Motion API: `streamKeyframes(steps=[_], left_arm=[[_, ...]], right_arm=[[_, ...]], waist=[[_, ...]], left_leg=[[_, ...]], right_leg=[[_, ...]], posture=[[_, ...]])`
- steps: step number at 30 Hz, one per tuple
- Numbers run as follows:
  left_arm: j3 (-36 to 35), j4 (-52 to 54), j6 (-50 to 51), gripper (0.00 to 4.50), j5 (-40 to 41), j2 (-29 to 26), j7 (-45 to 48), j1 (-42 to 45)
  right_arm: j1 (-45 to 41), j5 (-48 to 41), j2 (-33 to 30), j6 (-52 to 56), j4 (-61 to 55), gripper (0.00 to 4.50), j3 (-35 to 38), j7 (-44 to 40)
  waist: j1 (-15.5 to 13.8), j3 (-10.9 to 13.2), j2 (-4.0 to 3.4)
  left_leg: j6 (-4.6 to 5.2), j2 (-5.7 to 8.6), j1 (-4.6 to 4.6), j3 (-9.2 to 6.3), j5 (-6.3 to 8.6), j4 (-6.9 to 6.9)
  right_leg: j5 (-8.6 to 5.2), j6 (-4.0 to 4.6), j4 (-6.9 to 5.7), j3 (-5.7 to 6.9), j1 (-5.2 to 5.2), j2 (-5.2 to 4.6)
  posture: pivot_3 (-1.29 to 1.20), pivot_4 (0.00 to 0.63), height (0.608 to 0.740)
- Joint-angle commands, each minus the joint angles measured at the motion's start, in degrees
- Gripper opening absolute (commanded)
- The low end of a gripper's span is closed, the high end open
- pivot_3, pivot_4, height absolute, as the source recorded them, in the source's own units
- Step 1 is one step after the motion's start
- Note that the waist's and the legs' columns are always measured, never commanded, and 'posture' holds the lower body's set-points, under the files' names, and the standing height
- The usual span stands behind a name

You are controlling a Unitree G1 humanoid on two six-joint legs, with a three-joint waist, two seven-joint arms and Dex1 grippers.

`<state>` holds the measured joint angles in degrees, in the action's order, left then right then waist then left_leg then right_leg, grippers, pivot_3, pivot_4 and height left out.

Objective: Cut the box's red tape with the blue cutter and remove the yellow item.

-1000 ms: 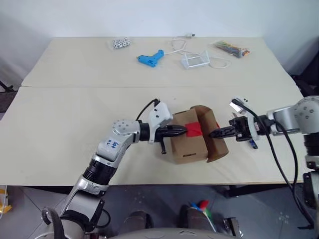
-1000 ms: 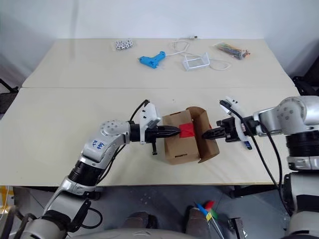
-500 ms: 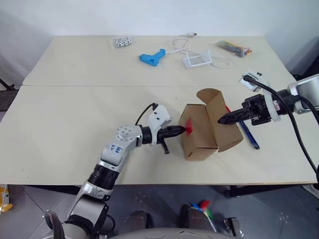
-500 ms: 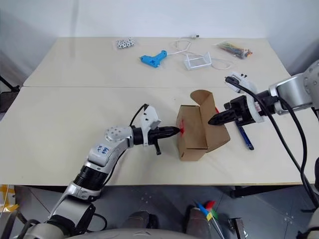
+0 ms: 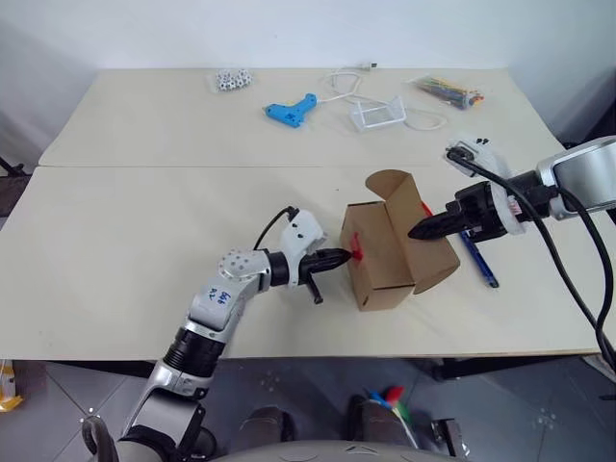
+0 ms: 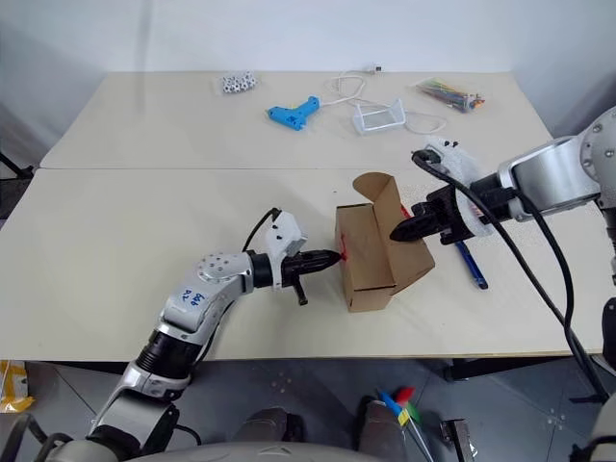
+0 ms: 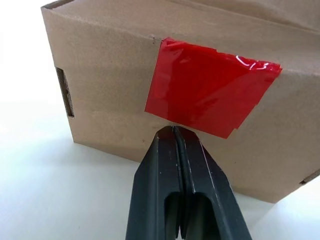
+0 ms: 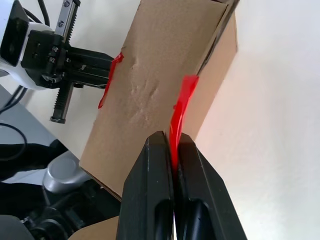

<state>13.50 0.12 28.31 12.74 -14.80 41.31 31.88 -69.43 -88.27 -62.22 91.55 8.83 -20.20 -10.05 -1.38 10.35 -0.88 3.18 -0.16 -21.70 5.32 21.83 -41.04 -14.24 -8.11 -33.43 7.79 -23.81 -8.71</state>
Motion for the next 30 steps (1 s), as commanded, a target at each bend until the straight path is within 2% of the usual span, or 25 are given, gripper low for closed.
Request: streamKeyframes(steps=[1,12,15,21,26,30], left_arm=[[0.17,2.72,-0.70,0.00,-0.37,-1.24,1.00,0.81],[0.81,1.97,-0.68,0.00,-0.70,-2.11,2.20,3.08],[0.88,2.66,-0.33,0.00,-0.96,-3.81,3.77,4.38],[-1.40,3.10,1.16,0.00,0.74,-6.06,5.53,6.70],[0.22,2.20,0.58,0.00,0.09,-6.06,6.70,5.48],[2.86,2.13,1.29,0.00,0.00,-3.74,6.61,3.15]], right_arm=[[0.25,2.81,-0.49,0.95,-5.63,0.03,-0.73,2.76],[-3.09,2.18,-2.50,0.95,-10.50,0.03,-4.02,4.53],[-3.88,1.61,-2.39,0.95,-10.27,0.03,-4.44,5.40],[-4.94,-0.37,-2.17,0.95,-10.45,0.03,-4.65,7.46],[-5.51,-2.53,-1.90,0.95,-10.10,0.03,-4.21,9.82],[-5.06,-6.02,-1.80,0.95,-10.13,0.03,-3.86,11.98]], waist=[[0.01,0.00,0.00],[-0.04,0.00,0.00],[-0.05,0.00,0.00],[-0.12,0.00,0.00],[-0.13,0.00,0.00],[-0.15,0.00,0.01]], left_leg=[[0.00,0.00,0.00,0.01,0.00,0.00],[0.01,0.00,-0.01,-0.01,0.02,0.01],[0.01,-0.01,-0.03,0.00,0.03,0.03],[0.02,0.02,-0.67,0.02,0.01,-0.12],[0.02,0.03,-0.69,0.02,0.01,-0.04],[0.02,0.04,-0.70,0.03,0.01,-0.03]], right_leg=[[0.00,0.00,0.00,0.00,0.00,0.00],[0.00,0.00,0.03,0.00,0.00,0.01],[0.00,0.00,0.03,0.02,-0.04,0.04],[0.01,-0.01,-0.11,0.04,-0.63,0.05],[0.01,-0.02,-0.11,0.22,-0.65,0.07],[0.01,-0.03,-0.11,0.28,-0.65,0.07]], posture=[[0.00,0.150,0.740],[0.00,0.150,0.740],[0.00,0.150,0.740],[0.00,0.150,0.740],[0.00,0.150,0.740],[0.00,0.150,0.740]])
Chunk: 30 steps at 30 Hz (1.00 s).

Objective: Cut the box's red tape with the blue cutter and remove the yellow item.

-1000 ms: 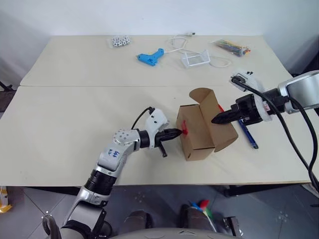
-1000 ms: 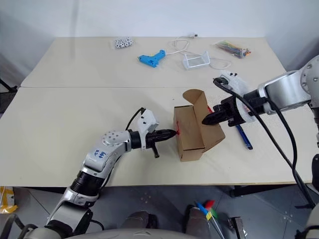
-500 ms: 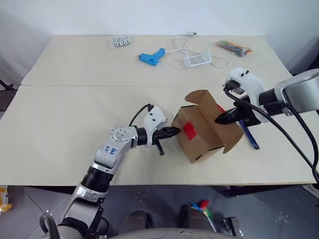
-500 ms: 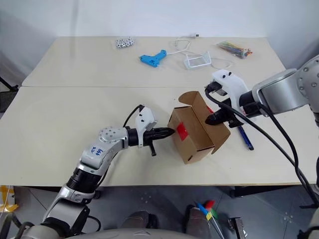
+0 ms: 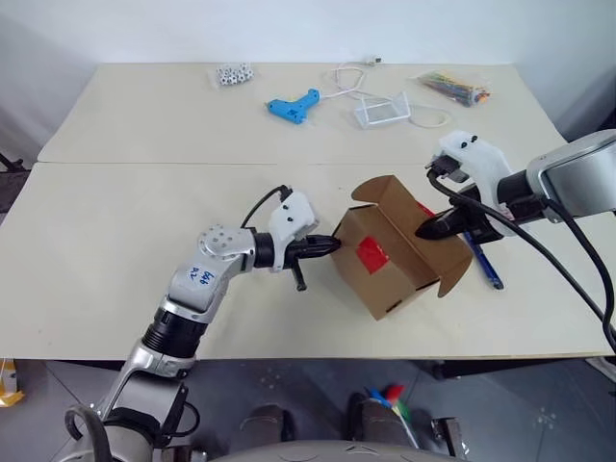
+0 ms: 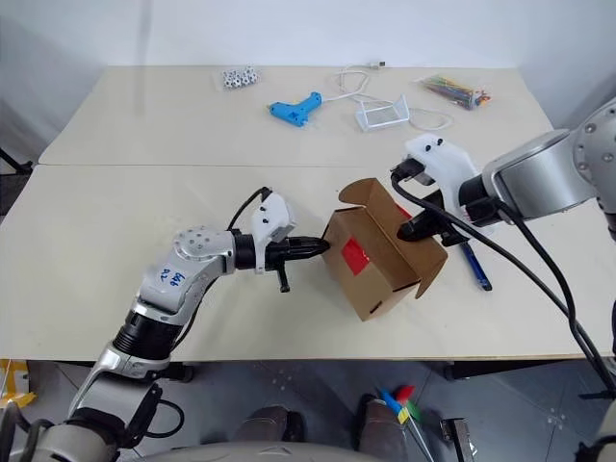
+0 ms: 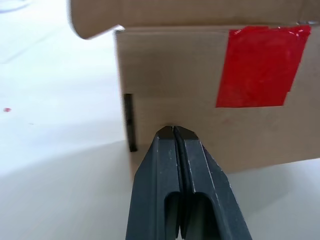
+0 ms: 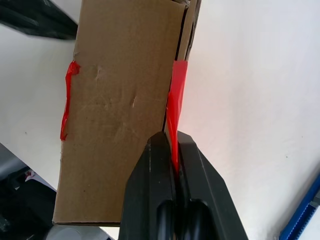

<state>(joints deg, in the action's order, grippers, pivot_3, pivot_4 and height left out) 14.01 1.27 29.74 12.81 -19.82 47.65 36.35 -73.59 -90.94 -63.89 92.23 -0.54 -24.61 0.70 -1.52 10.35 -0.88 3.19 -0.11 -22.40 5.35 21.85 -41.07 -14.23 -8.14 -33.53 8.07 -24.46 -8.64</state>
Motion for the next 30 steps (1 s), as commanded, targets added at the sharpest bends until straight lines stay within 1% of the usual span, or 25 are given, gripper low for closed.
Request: streamKeyframes(steps=[1,5,10,12,14,20,30], left_arm=[[3.03,0.95,-0.22,0.00,-0.56,1.38,0.36,-1.68],[2.55,0.34,0.22,0.00,-0.27,2.54,-0.62,-2.47],[3.28,-2.66,-1.54,0.00,-2.39,3.71,-2.46,-3.50],[3.14,-3.15,-1.96,0.00,-2.94,3.80,-2.76,-3.70],[3.01,-3.68,-2.38,0.00,-3.23,3.80,-2.82,-3.82],[2.68,-4.68,-3.21,0.00,-4.05,3.77,-2.82,-3.80],[1.62,-4.00,-4.19,0.00,-3.94,1.94,-1.24,-2.25]], right_arm=[[-0.83,-4.19,-0.14,0.27,-0.78,0.03,0.58,1.78],[-0.67,-7.53,-0.23,0.27,-0.91,0.03,0.75,4.30],[-0.03,-13.97,-0.97,-0.75,-1.93,0.03,-0.21,7.73],[1.27,-19.92,-2.15,-4.41,-1.88,0.03,-1.45,10.37],[3.48,-22.06,-2.70,-7.14,-1.84,0.03,-1.23,10.29],[5.87,-22.06,-5.24,-8.65,-3.65,0.03,-1.36,9.69],[6.13,-22.06,-6.99,-9.16,-5.36,0.03,-1.36,14.38]], waist=[[0.00,0.00,0.00],[-0.14,0.00,0.00],[-0.18,0.00,0.00],[-0.22,0.00,0.01],[-0.10,-0.01,0.02],[0.03,-0.01,0.02],[-0.04,-0.01,0.02]], left_leg=[[0.00,0.00,0.00,0.00,0.00,0.00],[0.00,-0.02,0.00,0.01,-0.01,-0.10],[0.01,-0.02,0.01,0.00,-0.01,-0.14],[0.01,-0.02,0.00,-0.01,-0.01,-0.14],[0.01,-0.02,0.00,-0.01,-0.01,-0.13],[0.01,-0.08,0.05,0.04,-0.01,-0.14],[0.01,-0.09,0.03,0.03,-0.01,-0.14]], right_leg=[[0.00,0.00,0.00,0.00,0.00,0.00],[0.00,0.00,-0.02,0.00,0.03,0.00],[0.00,0.00,-0.02,-0.04,0.06,-0.02],[0.00,0.00,-0.02,-0.03,0.05,-0.02],[0.00,-0.01,-0.01,-0.02,0.05,-0.01],[0.00,0.00,-0.07,-0.05,0.05,0.00],[0.00,0.00,-0.06,-0.06,0.04,-0.01]], posture=[[0.00,0.150,0.740],[0.00,0.150,0.740],[0.00,0.150,0.740],[0.00,0.150,0.740],[0.00,0.150,0.740],[0.00,0.150,0.740],[0.00,0.150,0.740]])
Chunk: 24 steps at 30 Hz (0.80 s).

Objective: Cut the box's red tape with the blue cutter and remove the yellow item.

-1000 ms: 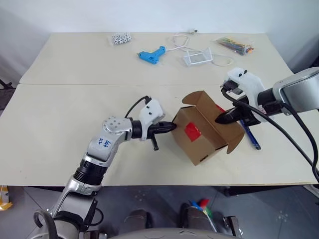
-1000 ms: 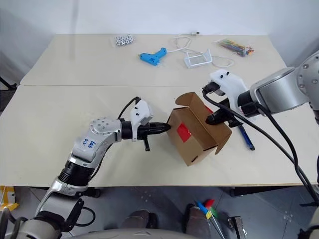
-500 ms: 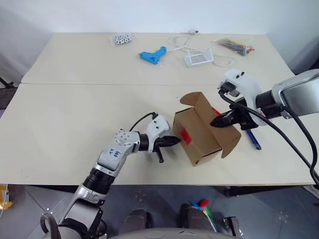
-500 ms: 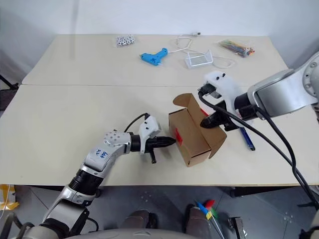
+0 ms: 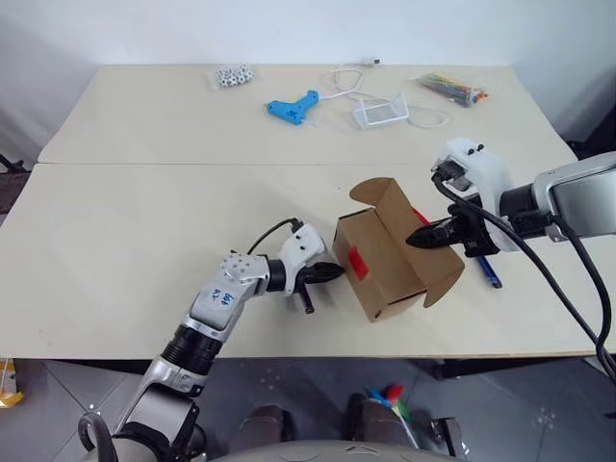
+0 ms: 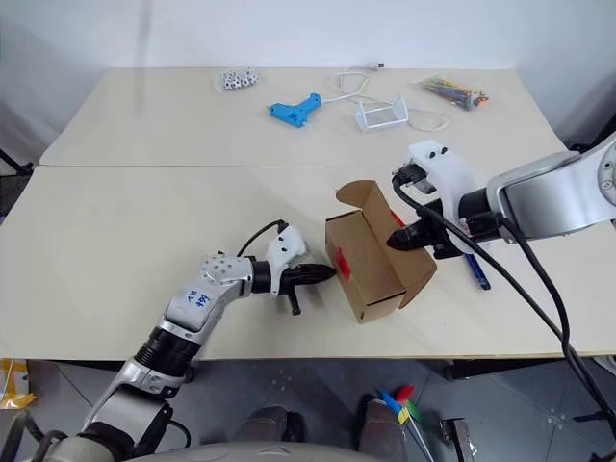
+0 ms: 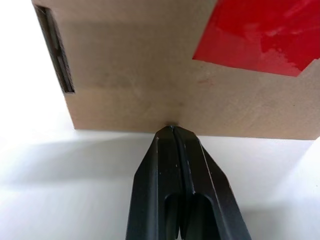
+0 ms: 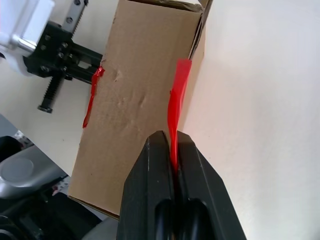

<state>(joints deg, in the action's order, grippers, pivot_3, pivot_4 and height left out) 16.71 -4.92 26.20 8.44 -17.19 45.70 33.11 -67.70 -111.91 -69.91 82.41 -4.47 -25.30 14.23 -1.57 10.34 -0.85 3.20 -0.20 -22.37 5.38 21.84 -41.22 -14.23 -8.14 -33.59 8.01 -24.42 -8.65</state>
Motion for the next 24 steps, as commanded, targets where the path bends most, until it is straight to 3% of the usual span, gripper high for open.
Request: streamKeyframes(steps=[1,9,15,21,24], left_arm=[[-1.31,2.46,-0.43,0.00,0.61,-0.95,0.91,1.16],[-1.75,4.90,0.86,0.00,1.75,-3.34,3.73,2.65],[-4.22,13.55,9.26,0.00,8.90,-9.80,11.62,5.21],[-9.16,15.26,12.94,0.00,17.05,-4.15,9.95,11.65],[-9.15,13.92,12.47,0.00,17.28,-1.90,8.34,13.10]], right_arm=[[0.20,-1.09,-1.00,0.70,-1.46,0.03,-0.64,1.13],[-1.00,-1.09,-0.93,1.30,-1.80,0.03,-0.38,3.13],[-2.07,-1.09,-0.82,1.71,-1.81,0.03,-0.50,3.59],[-2.70,-1.09,-0.62,1.80,-2.16,0.03,-0.74,3.96],[-2.80,-1.09,-0.45,1.61,-2.38,0.03,-0.87,4.11]], waist=[[0.01,0.00,0.00],[0.01,0.00,0.00],[0.16,0.00,0.00],[-0.29,0.01,0.02],[-0.11,0.02,0.03]], left_leg=[[0.00,0.00,0.00,0.00,0.00,0.00],[0.00,0.00,-0.01,0.00,0.00,-0.01],[0.00,-0.02,-0.02,0.01,0.00,0.01],[0.03,0.06,-0.14,-0.05,0.01,-0.12],[0.03,0.03,-0.12,-0.06,0.01,-0.09]], right_leg=[[0.00,0.00,0.00,0.00,0.00,0.00],[0.00,0.00,0.00,0.00,0.00,0.00],[-0.01,0.02,-0.02,-0.01,-0.06,0.01],[0.00,0.00,0.06,-0.02,-0.02,-0.03],[0.01,-0.01,0.03,0.02,-0.03,0.01]], posture=[[0.00,0.150,0.740],[0.00,0.150,0.740],[0.00,0.150,0.740],[0.00,0.150,0.740],[0.00,0.150,0.740]])
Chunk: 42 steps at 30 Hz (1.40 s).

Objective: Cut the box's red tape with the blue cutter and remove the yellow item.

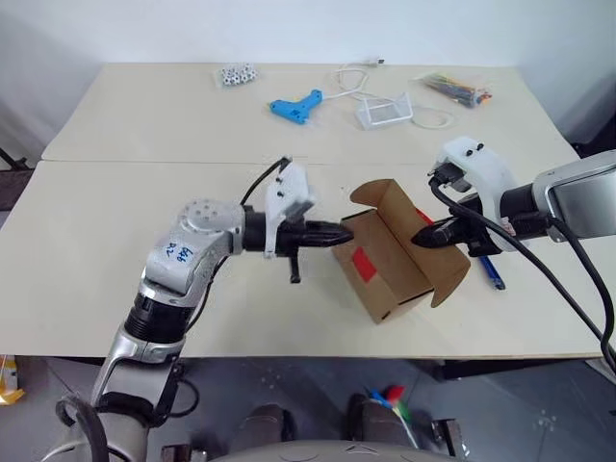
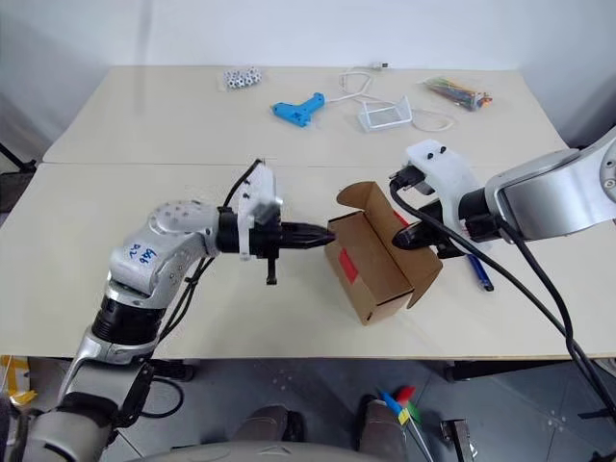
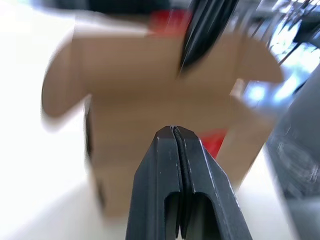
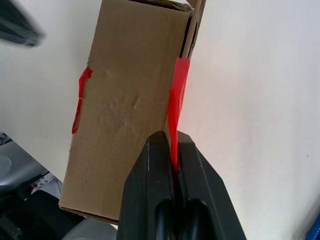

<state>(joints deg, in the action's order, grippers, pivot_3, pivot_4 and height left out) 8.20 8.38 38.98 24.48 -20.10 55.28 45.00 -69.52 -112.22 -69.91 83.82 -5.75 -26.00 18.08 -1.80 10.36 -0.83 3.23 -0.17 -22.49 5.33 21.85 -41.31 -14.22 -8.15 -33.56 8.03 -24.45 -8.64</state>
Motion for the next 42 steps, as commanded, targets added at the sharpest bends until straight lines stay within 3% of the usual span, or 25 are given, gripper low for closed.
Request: streamKeyframes(steps=[1,12,20,27,35,39,42], left_arm=[[1.04,-0.63,-1.32,0.00,-0.38,1.90,-2.05,1.43],[12.80,-8.79,-7.74,0.00,-12.49,6.71,-7.80,0.60],[16.35,-2.63,0.46,0.00,-11.15,-2.66,-0.54,-3.97],[16.71,-6.65,-0.67,0.00,-13.43,-5.15,-1.62,-6.31],[12.78,-3.92,-0.45,0.00,-10.00,-8.31,0.13,-11.38],[9.65,-2.51,-0.80,0.00,-8.70,-11.56,1.42,-13.85],[7.09,-3.64,-3.29,0.00,-8.67,-10.12,-0.84,-13.64]], right_arm=[[-0.89,-0.78,-0.40,0.06,-1.23,0.03,-0.20,0.26],[0.52,-0.78,-0.32,-1.90,-2.47,0.03,0.19,0.68],[3.02,3.20,-4.21,-0.31,1.22,0.03,3.46,-0.03],[2.23,14.84,-2.99,6.14,4.65,0.03,6.62,-7.44],[6.18,27.00,-2.72,8.67,3.78,0.03,9.68,-18.14],[8.15,29.97,-2.03,8.67,2.68,0.03,11.07,-21.62],[9.74,30.84,-0.43,8.67,2.24,0.03,12.54,-22.46]], waist=[[0.21,0.00,0.00],[0.09,0.01,0.03],[0.16,-0.04,0.09],[0.14,-0.09,0.07],[0.06,-0.19,0.07],[0.40,-0.14,0.04],[0.28,-0.11,0.07]], left_leg=[[0.00,0.00,0.01,0.00,0.00,0.02],[-0.01,0.12,0.04,0.05,0.00,0.02],[-0.01,-0.05,0.13,0.03,0.00,0.00],[0.02,-0.04,0.24,0.13,-0.01,-0.17],[0.04,-0.03,0.60,-0.03,-0.02,-0.23],[0.07,0.06,0.63,0.02,-0.02,-0.22],[0.06,0.02,0.25,-0.02,-0.03,-0.27]], right_leg=[[0.00,0.00,-0.02,0.01,0.00,0.02],[0.00,0.00,-0.05,-0.01,0.00,0.04],[-0.01,0.02,-0.11,-0.04,0.05,0.04],[0.00,0.06,-0.09,-0.23,0.19,0.01],[0.00,0.09,0.08,-0.22,0.70,-0.01],[0.00,0.10,0.08,-0.33,0.68,-0.09],[0.00,0.09,-0.08,-0.30,0.26,-0.07]], posture=[[0.00,0.150,0.740],[0.00,0.150,0.740],[0.00,0.150,0.740],[0.00,0.150,0.740],[0.00,0.150,0.740],[0.00,0.150,0.740],[0.00,0.150,0.740]])
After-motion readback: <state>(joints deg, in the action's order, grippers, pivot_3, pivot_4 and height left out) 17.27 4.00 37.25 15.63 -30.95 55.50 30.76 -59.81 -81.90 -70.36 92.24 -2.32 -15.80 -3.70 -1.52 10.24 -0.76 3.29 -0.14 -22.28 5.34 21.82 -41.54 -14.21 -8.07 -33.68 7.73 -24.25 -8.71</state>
